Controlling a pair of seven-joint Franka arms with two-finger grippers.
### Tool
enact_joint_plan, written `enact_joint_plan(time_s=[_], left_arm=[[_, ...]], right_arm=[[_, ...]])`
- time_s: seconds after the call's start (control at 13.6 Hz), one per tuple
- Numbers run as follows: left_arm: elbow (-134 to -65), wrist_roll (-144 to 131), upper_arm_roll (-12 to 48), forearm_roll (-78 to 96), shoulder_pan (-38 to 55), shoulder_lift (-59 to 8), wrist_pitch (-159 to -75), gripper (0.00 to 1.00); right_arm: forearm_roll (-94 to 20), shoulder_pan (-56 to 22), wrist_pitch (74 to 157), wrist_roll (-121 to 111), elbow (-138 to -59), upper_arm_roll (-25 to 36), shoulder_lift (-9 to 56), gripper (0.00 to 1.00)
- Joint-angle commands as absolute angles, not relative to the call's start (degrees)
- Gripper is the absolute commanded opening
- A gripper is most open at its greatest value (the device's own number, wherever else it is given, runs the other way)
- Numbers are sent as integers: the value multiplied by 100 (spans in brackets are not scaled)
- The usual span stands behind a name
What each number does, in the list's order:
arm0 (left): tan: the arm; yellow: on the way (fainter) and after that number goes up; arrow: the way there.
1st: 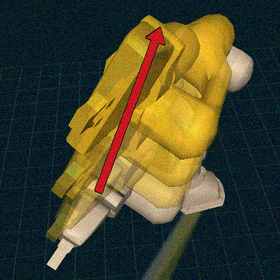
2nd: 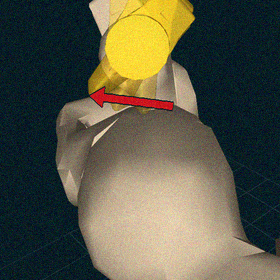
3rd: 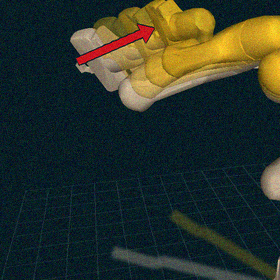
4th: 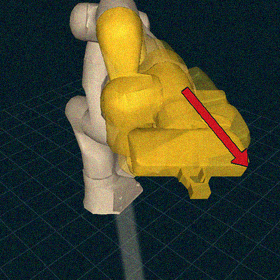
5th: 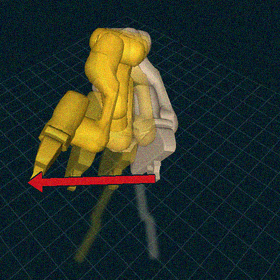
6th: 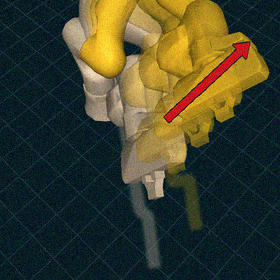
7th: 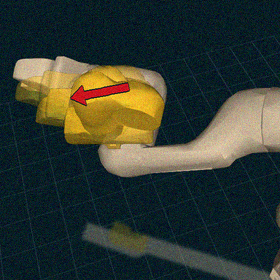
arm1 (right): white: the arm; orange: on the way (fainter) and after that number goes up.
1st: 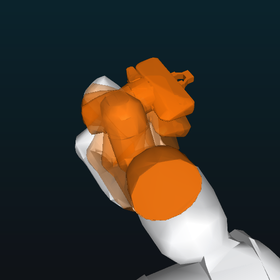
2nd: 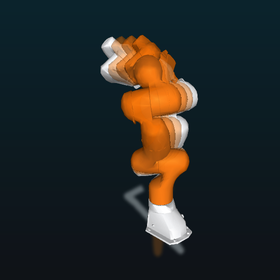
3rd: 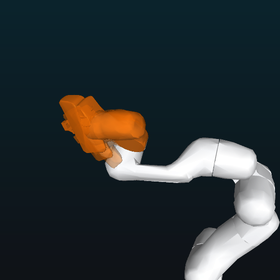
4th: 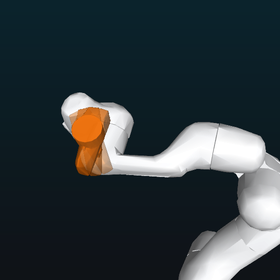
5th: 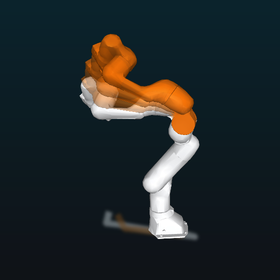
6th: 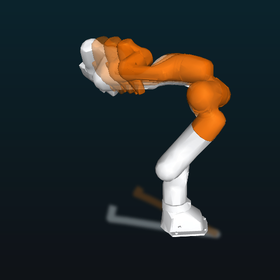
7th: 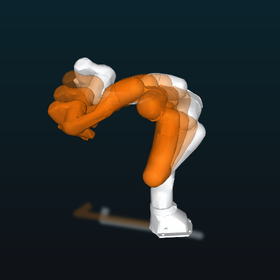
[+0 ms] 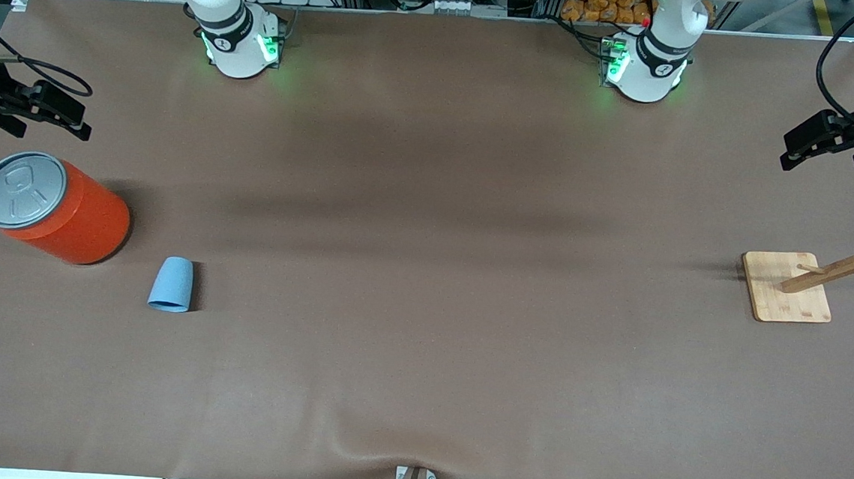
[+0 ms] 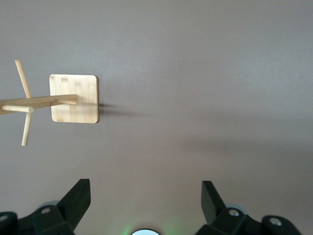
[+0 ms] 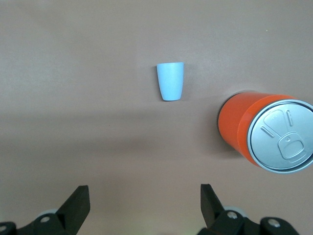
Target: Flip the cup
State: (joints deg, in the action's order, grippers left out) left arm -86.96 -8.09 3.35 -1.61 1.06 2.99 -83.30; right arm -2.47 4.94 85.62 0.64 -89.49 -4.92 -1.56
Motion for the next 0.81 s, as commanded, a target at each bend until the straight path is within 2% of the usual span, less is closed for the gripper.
enact_joint_plan(time_s=[0.0,0.74], left_arm=[[-8604,-756,369,-70,79,281,-8209,100],[-8613,-729,351,-106,53,272,-8209,100]], right_arm=[[-325,642,8481,97,-8807,-606,-97,100],[-290,659,8543,62,-8824,-607,-18,100]])
